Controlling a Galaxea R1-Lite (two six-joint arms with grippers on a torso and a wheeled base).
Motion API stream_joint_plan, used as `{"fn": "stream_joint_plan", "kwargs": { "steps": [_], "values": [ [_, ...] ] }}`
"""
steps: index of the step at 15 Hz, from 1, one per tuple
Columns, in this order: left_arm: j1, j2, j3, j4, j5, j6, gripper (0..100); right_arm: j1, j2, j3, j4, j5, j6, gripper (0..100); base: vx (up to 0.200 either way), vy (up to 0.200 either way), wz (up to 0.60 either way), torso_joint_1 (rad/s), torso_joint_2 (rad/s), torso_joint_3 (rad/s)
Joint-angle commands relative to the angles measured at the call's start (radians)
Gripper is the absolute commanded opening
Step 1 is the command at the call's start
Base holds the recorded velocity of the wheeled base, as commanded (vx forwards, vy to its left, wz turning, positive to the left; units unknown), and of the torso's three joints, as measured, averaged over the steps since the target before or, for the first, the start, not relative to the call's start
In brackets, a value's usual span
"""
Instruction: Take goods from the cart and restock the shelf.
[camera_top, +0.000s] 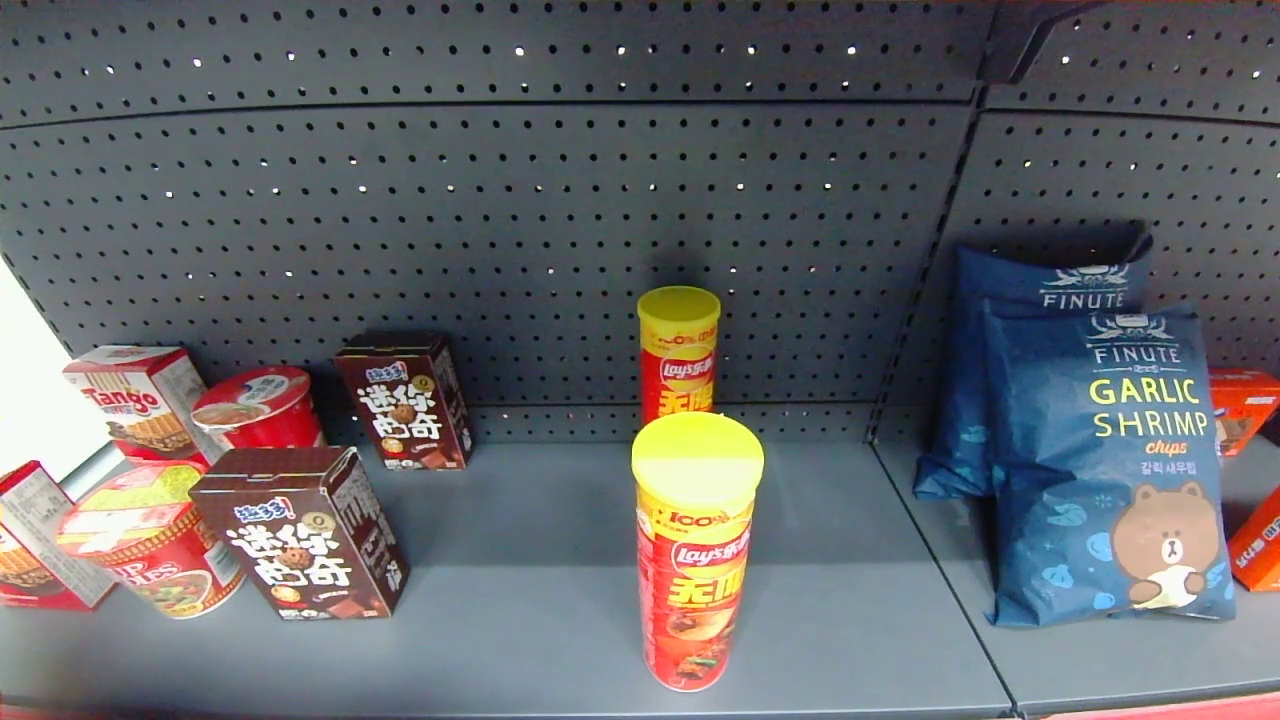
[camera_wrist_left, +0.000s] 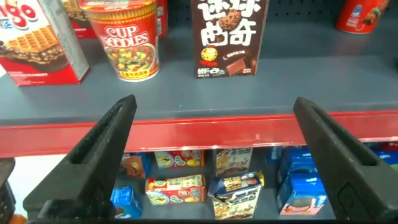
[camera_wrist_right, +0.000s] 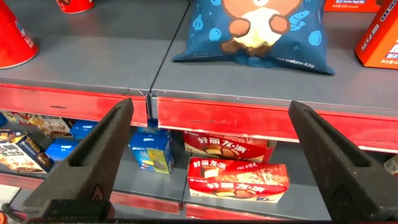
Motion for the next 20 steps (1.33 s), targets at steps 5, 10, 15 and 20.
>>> {"fn": "stream_joint_plan", "kwargs": {
  "steps": [5, 10, 15, 20],
  "values": [
    [0.000, 0.000, 0.000, -0.001, 0.001, -0.002, 100, 0.000, 0.003, 0.000, 0.000, 0.000, 0.000, 100, -0.040, 0.000, 0.00, 0.000, 0.00, 0.001],
    [0.000, 0.000, 0.000, -0.001, 0.002, -0.004, 100, 0.000, 0.003, 0.000, 0.000, 0.000, 0.000, 100, 0.000, 0.000, 0.00, 0.000, 0.00, 0.000],
    [0.000, 0.000, 0.000, -0.001, 0.002, -0.002, 100, 0.000, 0.003, 0.000, 0.000, 0.000, 0.000, 100, 0.000, 0.000, 0.00, 0.000, 0.00, 0.000],
    [0.000, 0.000, 0.000, -0.001, 0.002, -0.005, 100, 0.001, 0.003, 0.000, -0.002, 0.000, 0.000, 100, 0.000, 0.000, 0.00, 0.000, 0.00, 0.000]
  ]
}}
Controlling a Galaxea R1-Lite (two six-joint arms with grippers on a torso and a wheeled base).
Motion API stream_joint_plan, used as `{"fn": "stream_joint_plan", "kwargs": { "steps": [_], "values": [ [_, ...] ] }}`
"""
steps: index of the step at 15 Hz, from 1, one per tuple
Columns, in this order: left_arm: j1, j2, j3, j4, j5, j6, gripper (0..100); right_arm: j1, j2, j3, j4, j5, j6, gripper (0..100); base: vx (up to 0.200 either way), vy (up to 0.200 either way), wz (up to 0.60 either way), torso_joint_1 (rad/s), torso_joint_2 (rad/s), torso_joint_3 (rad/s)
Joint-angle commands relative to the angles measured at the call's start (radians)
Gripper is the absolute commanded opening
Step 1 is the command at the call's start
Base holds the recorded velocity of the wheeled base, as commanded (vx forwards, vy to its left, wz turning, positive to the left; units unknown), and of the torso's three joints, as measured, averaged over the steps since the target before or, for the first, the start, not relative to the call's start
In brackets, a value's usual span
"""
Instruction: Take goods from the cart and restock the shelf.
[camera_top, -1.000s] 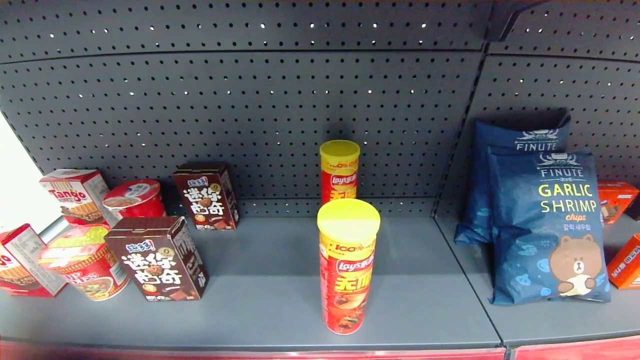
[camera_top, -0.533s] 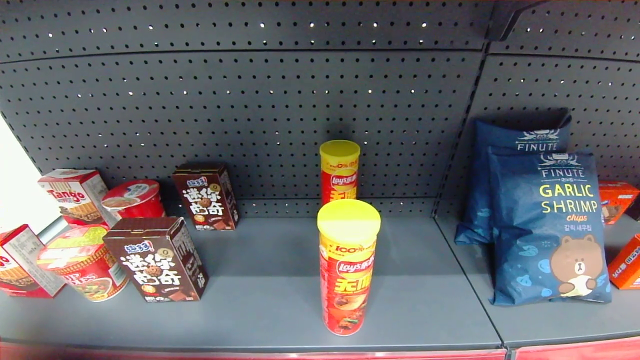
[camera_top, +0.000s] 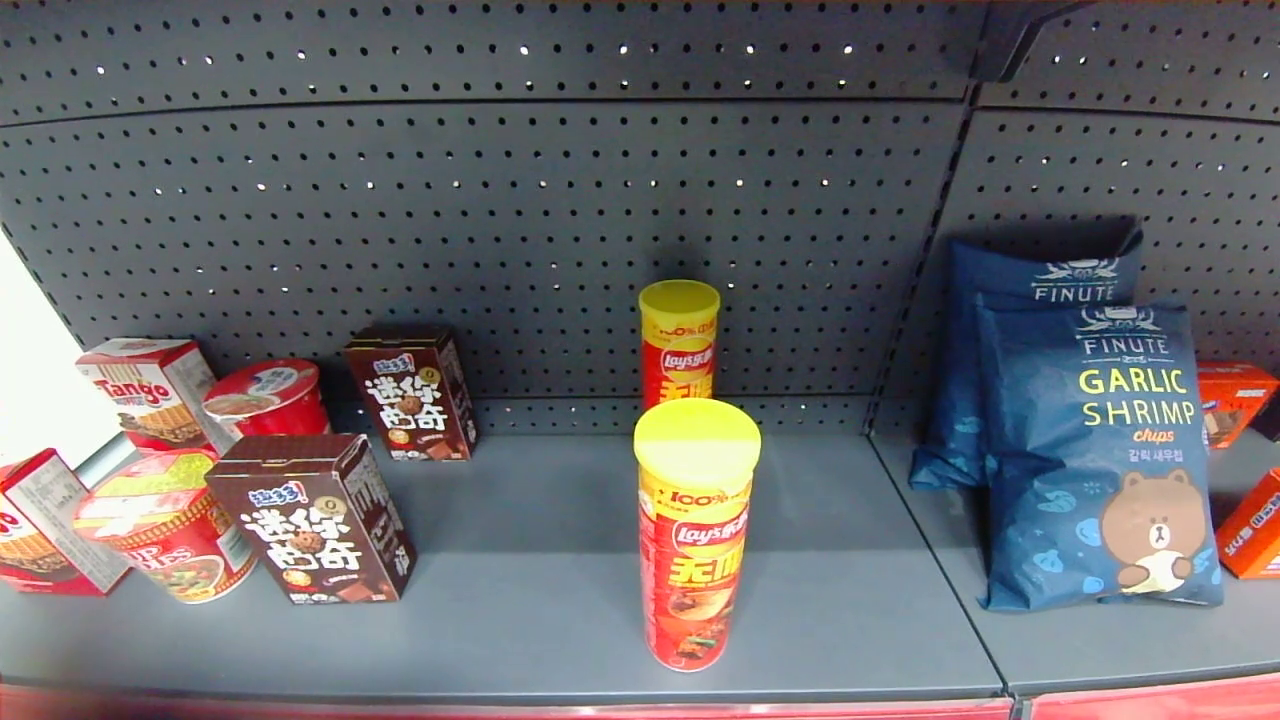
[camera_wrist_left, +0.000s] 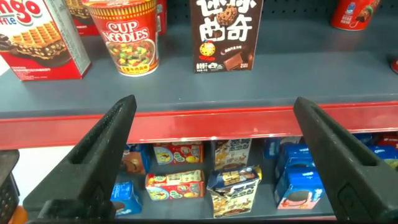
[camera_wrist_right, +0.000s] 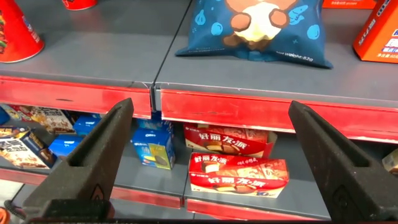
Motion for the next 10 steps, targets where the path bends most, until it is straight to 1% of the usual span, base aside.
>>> {"fn": "stream_joint_plan", "kwargs": {
  "steps": [1, 2, 3, 4, 5, 7, 10],
  "values": [
    [0.000, 0.000, 0.000, -0.001, 0.000, 0.000, 100, 0.000, 0.002, 0.000, 0.000, 0.000, 0.000, 100, 0.000, 0.000, 0.00, 0.000, 0.00, 0.000],
    [0.000, 0.000, 0.000, -0.001, 0.000, 0.001, 100, -0.002, 0.002, 0.000, 0.000, 0.000, 0.000, 100, 0.000, 0.000, 0.00, 0.000, 0.00, 0.000],
    [0.000, 0.000, 0.000, -0.001, 0.001, 0.000, 100, -0.077, 0.007, -0.002, 0.003, 0.002, 0.000, 100, 0.000, 0.000, 0.00, 0.000, 0.00, 0.000],
    [0.000, 0.000, 0.000, -0.001, 0.000, 0.000, 100, -0.173, -0.007, 0.000, 0.002, 0.000, 0.000, 100, 0.000, 0.000, 0.00, 0.000, 0.00, 0.000],
    [0.000, 0.000, 0.000, 0.001, 0.000, 0.001, 100, -0.203, -0.013, 0.000, 0.002, 0.002, 0.000, 100, 0.000, 0.000, 0.00, 0.000, 0.00, 0.000],
    [0.000, 0.000, 0.000, -0.001, 0.001, 0.000, 100, -0.146, -0.069, 0.000, -0.003, 0.003, -0.006, 100, 0.000, 0.000, 0.00, 0.000, 0.00, 0.000],
    [0.001, -0.001, 0.000, 0.001, 0.003, 0.000, 100, -0.141, -0.086, 0.000, -0.003, 0.000, -0.006, 100, 0.000, 0.000, 0.00, 0.000, 0.00, 0.000]
  ]
}}
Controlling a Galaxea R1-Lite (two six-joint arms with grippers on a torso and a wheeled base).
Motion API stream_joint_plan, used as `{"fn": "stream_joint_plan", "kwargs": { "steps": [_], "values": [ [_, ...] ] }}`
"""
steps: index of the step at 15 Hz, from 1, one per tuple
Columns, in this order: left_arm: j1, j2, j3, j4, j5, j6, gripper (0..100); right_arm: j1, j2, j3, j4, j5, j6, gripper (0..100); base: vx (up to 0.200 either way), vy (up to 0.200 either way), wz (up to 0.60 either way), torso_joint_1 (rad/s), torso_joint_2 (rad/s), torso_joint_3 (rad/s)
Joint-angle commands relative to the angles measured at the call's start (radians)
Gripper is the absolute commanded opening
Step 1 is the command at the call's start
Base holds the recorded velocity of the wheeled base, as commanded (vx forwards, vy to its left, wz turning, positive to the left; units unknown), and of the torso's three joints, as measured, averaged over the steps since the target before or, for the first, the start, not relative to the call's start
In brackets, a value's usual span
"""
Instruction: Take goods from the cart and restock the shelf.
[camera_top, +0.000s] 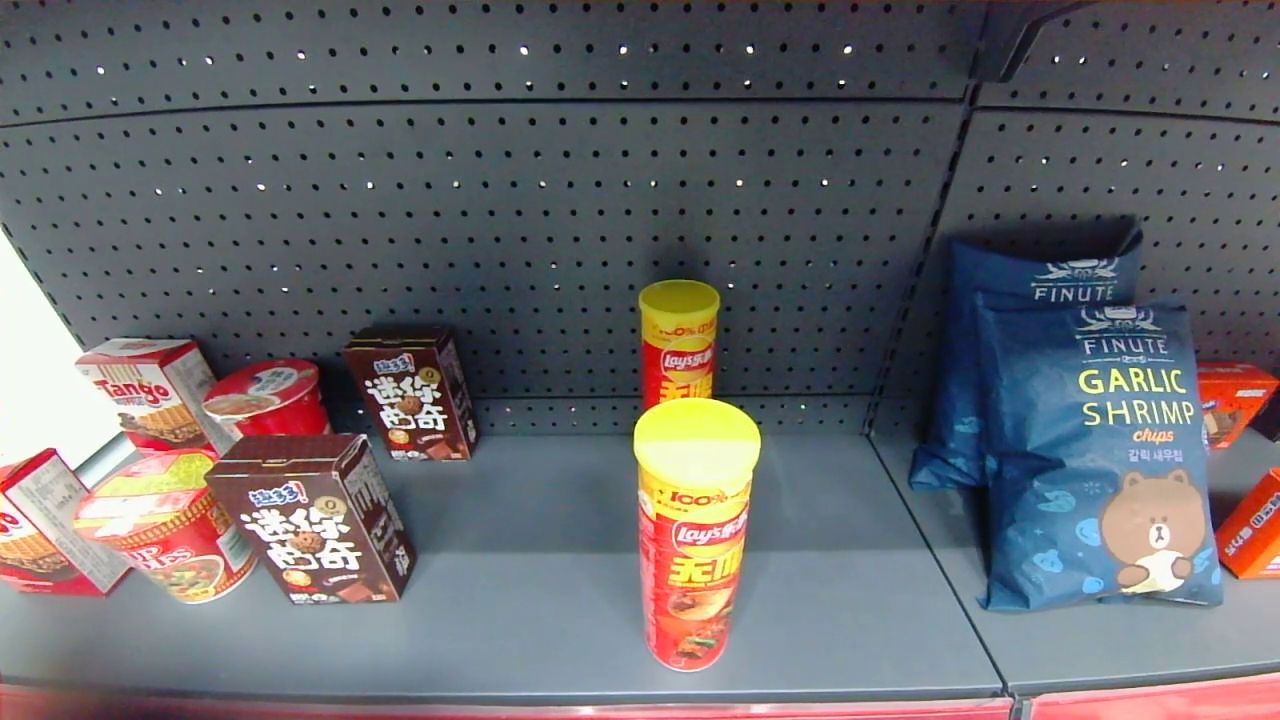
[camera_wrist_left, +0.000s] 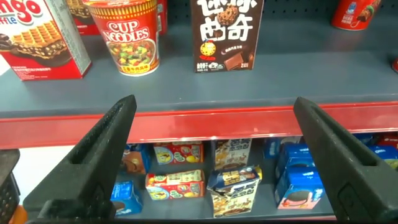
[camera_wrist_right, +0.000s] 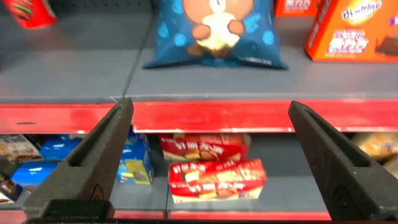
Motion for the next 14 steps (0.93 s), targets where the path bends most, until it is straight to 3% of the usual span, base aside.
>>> {"fn": "stream_joint_plan", "kwargs": {
  "steps": [1, 14],
  "values": [
    [0.001, 0.000, 0.000, 0.000, 0.000, 0.000, 100, 0.007, -0.026, 0.000, -0.001, 0.000, 0.000, 100, 0.000, 0.000, 0.00, 0.000, 0.00, 0.000],
    [0.000, 0.000, 0.000, 0.000, 0.000, 0.000, 100, 0.006, -0.026, 0.000, -0.001, 0.000, 0.000, 100, 0.000, 0.000, 0.00, 0.000, 0.00, 0.000]
  ]
}}
